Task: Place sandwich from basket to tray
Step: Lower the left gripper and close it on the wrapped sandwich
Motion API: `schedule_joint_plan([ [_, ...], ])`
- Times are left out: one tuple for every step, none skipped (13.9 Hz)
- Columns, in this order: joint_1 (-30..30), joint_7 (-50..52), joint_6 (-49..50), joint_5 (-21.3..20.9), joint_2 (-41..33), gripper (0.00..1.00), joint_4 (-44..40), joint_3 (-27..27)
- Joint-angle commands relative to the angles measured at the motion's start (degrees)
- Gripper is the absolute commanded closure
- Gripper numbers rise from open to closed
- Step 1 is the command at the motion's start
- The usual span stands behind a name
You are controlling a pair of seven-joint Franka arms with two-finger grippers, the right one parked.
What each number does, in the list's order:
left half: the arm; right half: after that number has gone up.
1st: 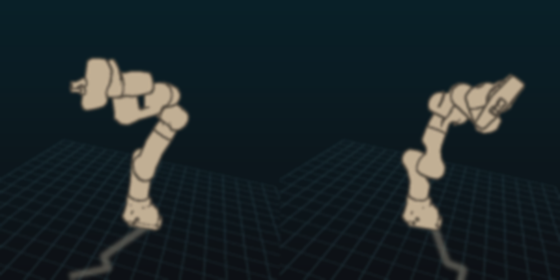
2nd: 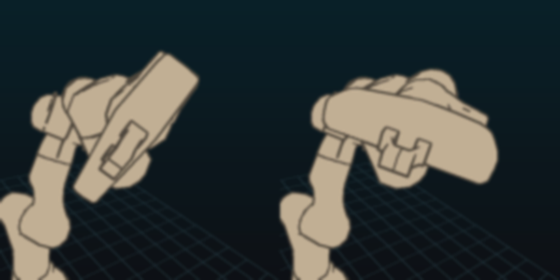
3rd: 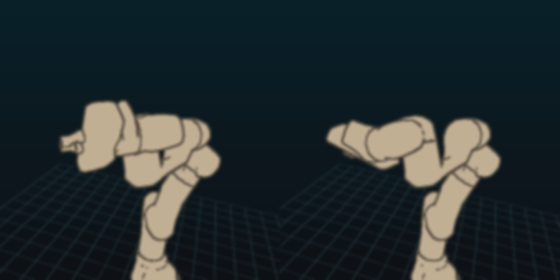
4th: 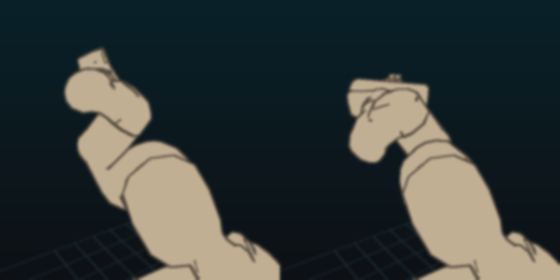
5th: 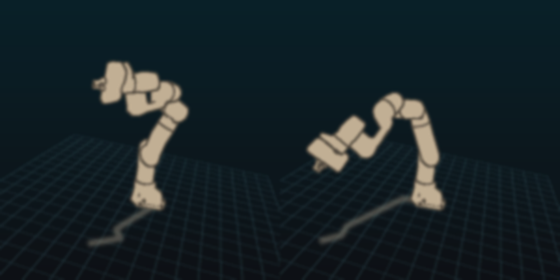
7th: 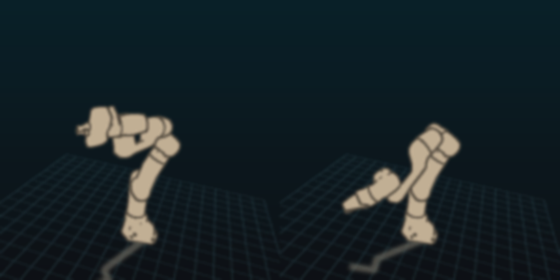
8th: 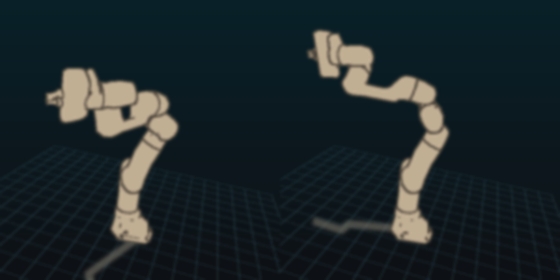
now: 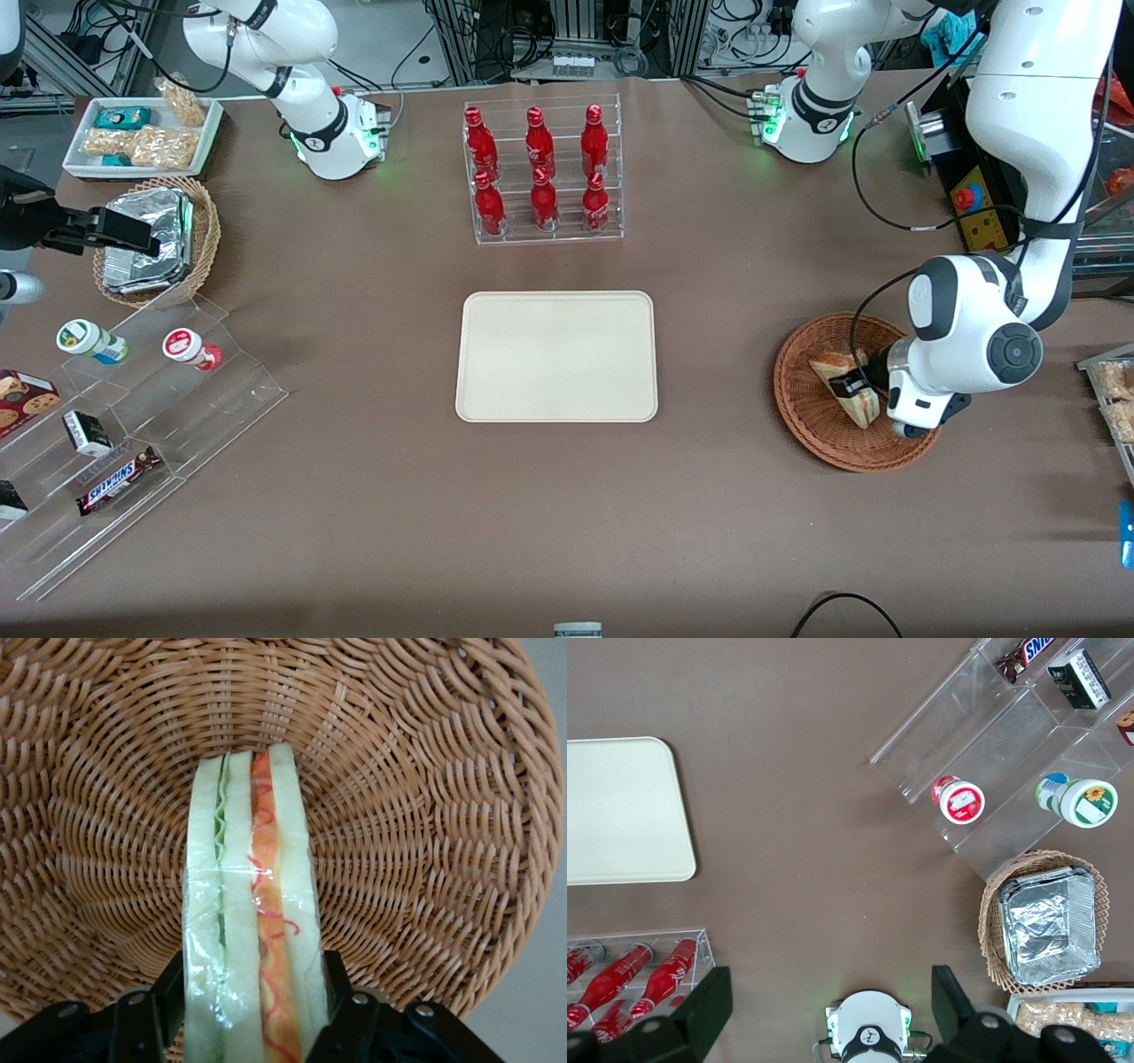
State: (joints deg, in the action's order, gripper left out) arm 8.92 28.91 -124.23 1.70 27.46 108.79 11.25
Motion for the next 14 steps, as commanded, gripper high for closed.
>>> schedule_joint_plan([
  [-0.2,0.5,-0.4,0.4,-0.8,0.47,0.6,-0.1],
  [-0.2,0.6,-0.4,0.4,-0.7,0.54,0.7,-0.1],
  [-0.2,1.1,-0.3,0.4,-0.7,0.65,0.7,-0.1],
  [-0.1,1.4,-0.1,0.5,-0.8,0.75,0.5,-0.1],
  [0.0,2.0,0.6,0.5,-1.3,0.86,0.5,-0.2],
  [0.0,1.7,2.0,0.5,-1.5,0.89,-0.1,-0.2],
  [0.0,1.2,3.5,0.5,-1.8,0.91,-1.1,-0.2],
  [0.0,1.2,5.2,0.5,-2.1,0.91,-2.3,-0.2],
  [0.0,1.2,7.3,0.4,-2.5,0.91,-3.7,-0.2],
  [-0.2,1.2,9.4,0.3,-2.8,0.91,-5.5,-0.2],
  [-0.4,1.1,11.5,0.1,-2.5,0.93,-7.7,-0.1],
  [-0.6,1.2,13.2,0.1,-2.1,0.93,-9.5,0.0],
  [-1.4,1.2,13.4,0.2,-2.1,0.93,-10.0,0.0],
  [-2.0,1.0,13.4,0.1,-2.2,0.92,-10.3,0.1],
])
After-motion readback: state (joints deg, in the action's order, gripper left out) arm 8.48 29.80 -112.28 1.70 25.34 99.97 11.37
